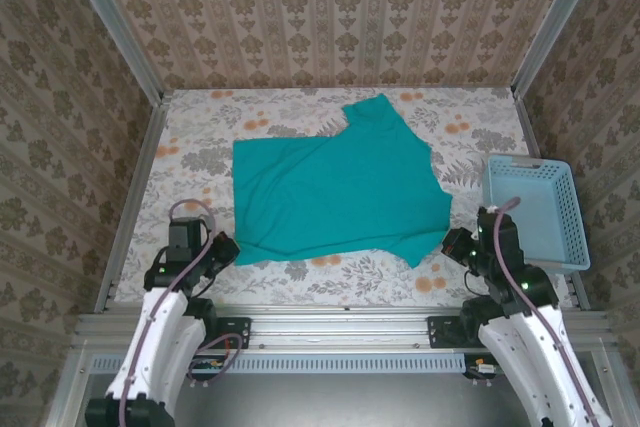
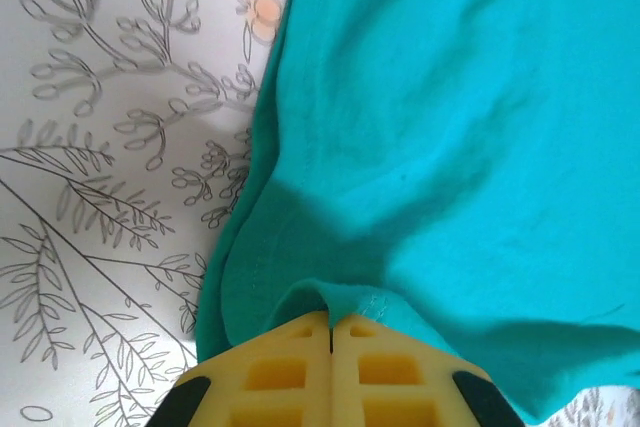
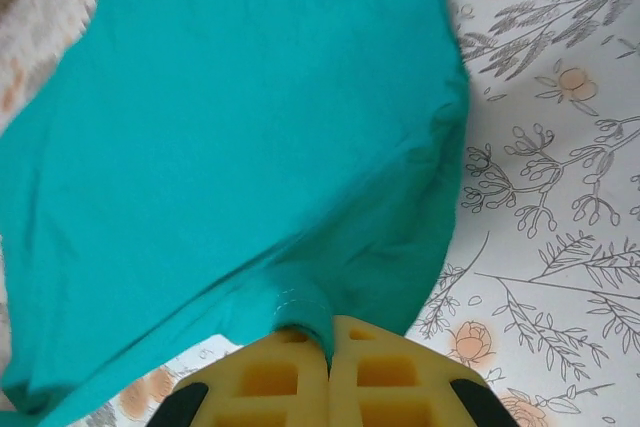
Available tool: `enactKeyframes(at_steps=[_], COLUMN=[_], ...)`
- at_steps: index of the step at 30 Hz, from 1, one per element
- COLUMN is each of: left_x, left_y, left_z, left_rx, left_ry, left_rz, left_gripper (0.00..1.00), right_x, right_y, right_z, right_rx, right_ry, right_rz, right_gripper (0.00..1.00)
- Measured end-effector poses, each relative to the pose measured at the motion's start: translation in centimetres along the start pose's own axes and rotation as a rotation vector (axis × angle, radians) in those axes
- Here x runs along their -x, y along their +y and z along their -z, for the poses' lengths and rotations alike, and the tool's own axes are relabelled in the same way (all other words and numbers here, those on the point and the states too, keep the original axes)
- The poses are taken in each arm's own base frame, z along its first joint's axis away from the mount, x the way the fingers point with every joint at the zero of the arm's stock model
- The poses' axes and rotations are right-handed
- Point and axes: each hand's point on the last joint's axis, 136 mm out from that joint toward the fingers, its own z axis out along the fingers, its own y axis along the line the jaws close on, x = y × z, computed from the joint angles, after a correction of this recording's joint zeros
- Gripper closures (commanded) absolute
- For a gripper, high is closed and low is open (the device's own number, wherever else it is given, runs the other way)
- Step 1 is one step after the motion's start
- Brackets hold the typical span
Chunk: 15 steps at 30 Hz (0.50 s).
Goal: Fold the inside-out t-shirt
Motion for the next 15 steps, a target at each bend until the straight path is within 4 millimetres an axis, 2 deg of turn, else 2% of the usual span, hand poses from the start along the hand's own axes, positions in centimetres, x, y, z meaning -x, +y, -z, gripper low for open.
enactKeyframes(at_steps=[5, 8, 9, 11, 13, 14, 15], left_x=[1.5, 5.4, 7.6, 12.4, 18.7, 21.7, 25.2], left_y=[-1.0, -4.0, -5.8, -9.5, -13.9, -15.9, -18.1], left_z=[1.0, 1.6, 1.6, 1.3, 0.8, 0.5, 0.3], left_rx=[0.011, 0.030, 0.024, 0.006, -0.019, -0.032, -0.057], left_ry=[-0.036, -0.040, -0.049, -0.072, -0.115, -0.141, -0.176], left_rz=[0.030, 0.033, 0.029, 0.020, 0.003, -0.009, -0.023], left_gripper=[1.00, 1.00, 1.00, 1.00, 1.00, 1.00, 1.00], right_x=[0.5, 3.1, 4.8, 9.7, 15.8, 18.3, 21.7], right_y=[0.2, 2.8, 4.6, 9.4, 15.2, 17.4, 20.1], right_z=[0.3, -0.1, -0.3, -1.1, -2.3, -2.7, -3.2], right_rx=[-0.013, -0.045, -0.053, -0.039, 0.005, 0.025, 0.058], right_ry=[-0.001, 0.029, 0.037, 0.021, -0.039, -0.068, -0.119], right_rz=[-0.055, -0.033, -0.014, 0.038, 0.103, 0.131, 0.158], right_gripper=[1.00, 1.00, 1.00, 1.00, 1.00, 1.00, 1.00])
